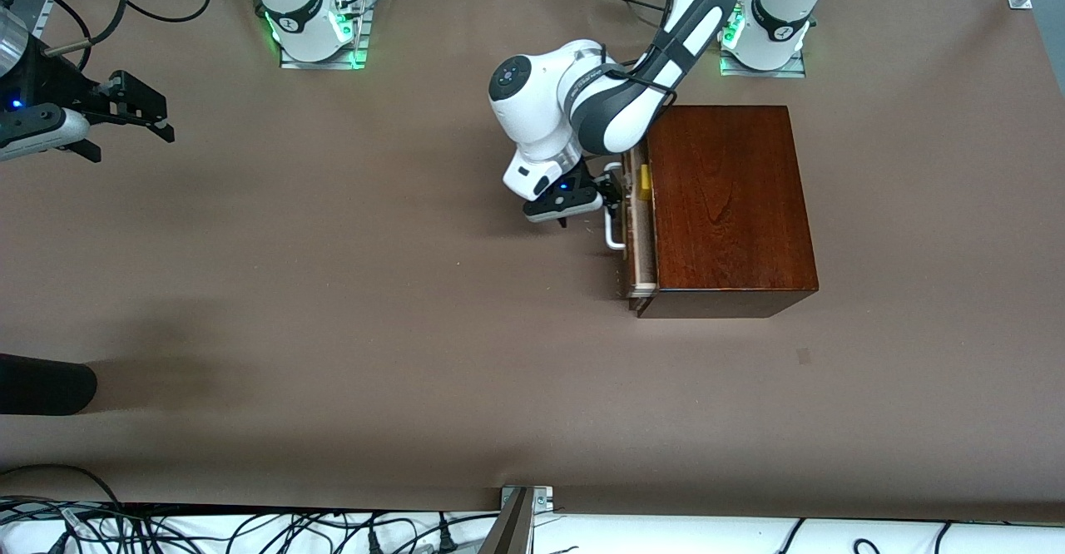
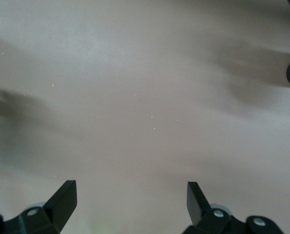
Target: Open drawer, take yellow block, close drawer
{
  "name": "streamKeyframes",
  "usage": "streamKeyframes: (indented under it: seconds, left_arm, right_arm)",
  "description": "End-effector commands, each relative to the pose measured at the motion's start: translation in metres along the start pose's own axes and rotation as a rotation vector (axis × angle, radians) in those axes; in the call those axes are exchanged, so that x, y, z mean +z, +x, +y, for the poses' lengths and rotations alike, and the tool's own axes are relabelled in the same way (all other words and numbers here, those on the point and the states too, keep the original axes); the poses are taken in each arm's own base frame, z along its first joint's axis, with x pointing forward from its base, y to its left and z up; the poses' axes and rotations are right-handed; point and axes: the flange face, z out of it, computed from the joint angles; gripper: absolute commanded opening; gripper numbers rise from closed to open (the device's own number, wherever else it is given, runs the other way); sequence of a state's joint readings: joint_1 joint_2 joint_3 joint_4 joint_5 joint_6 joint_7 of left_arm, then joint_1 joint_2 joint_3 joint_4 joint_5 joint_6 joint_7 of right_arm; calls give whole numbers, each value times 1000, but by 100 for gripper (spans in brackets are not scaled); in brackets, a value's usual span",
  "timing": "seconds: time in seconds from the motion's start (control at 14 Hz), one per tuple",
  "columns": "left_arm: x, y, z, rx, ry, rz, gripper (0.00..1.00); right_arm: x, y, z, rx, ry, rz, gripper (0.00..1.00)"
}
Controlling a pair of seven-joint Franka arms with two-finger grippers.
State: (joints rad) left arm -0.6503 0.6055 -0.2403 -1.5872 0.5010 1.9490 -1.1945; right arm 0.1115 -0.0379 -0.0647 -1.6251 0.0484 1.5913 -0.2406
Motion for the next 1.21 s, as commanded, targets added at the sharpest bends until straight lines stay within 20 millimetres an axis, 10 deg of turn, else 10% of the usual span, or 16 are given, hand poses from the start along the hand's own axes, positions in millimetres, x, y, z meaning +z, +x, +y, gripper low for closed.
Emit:
streamKeyframes:
  seconds: [0.0,0.57,1.14]
  left_arm:
    - [-9,2,30,-64,-120,-64,100]
    - [-40,-19,64,-69,-199,-38,100]
    - [-104,7,34,-121,-172,-33,100]
  right_arm:
    - [-5,-7,-3,-15,11,3,100]
    - [-1,-2,-3,-13,12,7,100]
    - [4,3,-8,1,55,7,100]
